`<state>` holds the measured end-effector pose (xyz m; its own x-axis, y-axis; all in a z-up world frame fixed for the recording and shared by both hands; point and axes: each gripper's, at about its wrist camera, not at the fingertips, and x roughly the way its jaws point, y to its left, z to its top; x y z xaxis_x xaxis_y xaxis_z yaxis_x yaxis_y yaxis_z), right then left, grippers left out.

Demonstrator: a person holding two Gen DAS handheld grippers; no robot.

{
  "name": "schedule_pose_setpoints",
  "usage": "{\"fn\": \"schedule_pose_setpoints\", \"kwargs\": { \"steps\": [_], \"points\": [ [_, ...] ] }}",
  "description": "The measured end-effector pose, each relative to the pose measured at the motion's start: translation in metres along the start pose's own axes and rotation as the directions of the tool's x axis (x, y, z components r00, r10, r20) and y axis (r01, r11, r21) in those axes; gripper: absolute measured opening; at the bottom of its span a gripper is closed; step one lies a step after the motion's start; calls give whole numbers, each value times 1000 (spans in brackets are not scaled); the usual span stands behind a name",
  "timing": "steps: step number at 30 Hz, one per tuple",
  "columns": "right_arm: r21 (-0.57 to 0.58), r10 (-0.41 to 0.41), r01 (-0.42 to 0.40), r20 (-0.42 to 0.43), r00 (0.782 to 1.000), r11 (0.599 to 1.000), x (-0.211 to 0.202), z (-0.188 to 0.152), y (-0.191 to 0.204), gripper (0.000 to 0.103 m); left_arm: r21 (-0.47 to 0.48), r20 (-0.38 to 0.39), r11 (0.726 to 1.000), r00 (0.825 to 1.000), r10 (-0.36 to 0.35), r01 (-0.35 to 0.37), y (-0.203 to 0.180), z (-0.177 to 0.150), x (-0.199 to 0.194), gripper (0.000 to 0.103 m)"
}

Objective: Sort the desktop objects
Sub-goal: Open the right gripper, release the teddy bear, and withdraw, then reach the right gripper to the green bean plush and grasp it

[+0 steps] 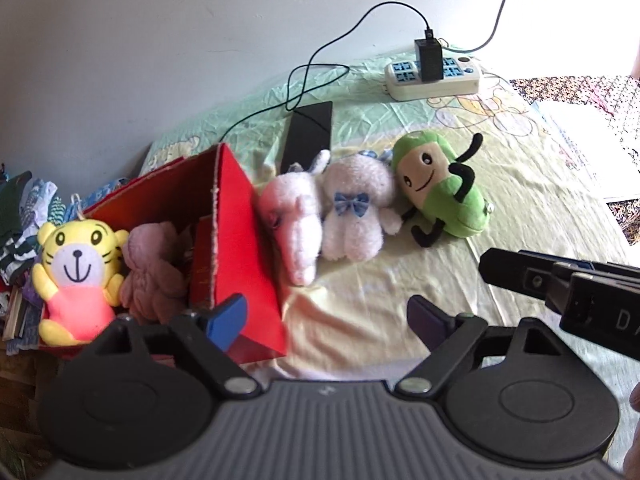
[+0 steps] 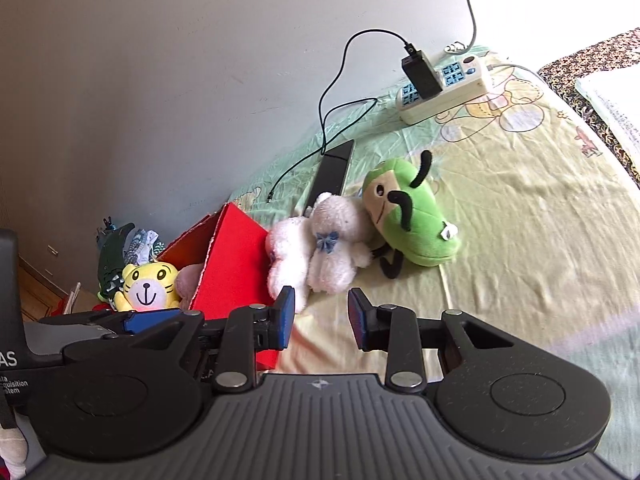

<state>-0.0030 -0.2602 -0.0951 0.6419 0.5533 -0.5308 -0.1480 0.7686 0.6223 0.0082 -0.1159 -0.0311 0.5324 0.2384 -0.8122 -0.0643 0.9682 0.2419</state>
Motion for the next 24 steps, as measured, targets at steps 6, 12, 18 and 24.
{"fn": "schedule_pose_setpoints", "kwargs": {
  "steps": [6,12,18,24],
  "points": [
    [27,-23,24,-7,1000,999,-7,7,-30,33,28,-27,999,1000,-17,17,-29,8,13,92],
    [61,-56,59,-45,997,996,2,9,-61,33,29,-56,995,994,-93,94,-48,6,41,91],
    [89,-72,80,-93,993,993,22,14,-85,33,-37,-86,975,972,-220,217,-47,-3,72,86],
    [115,-25,34,-78,997,993,41,42,-94,33,-88,-23,951,954,-300,296,-42,18,86,85]
  ]
}}
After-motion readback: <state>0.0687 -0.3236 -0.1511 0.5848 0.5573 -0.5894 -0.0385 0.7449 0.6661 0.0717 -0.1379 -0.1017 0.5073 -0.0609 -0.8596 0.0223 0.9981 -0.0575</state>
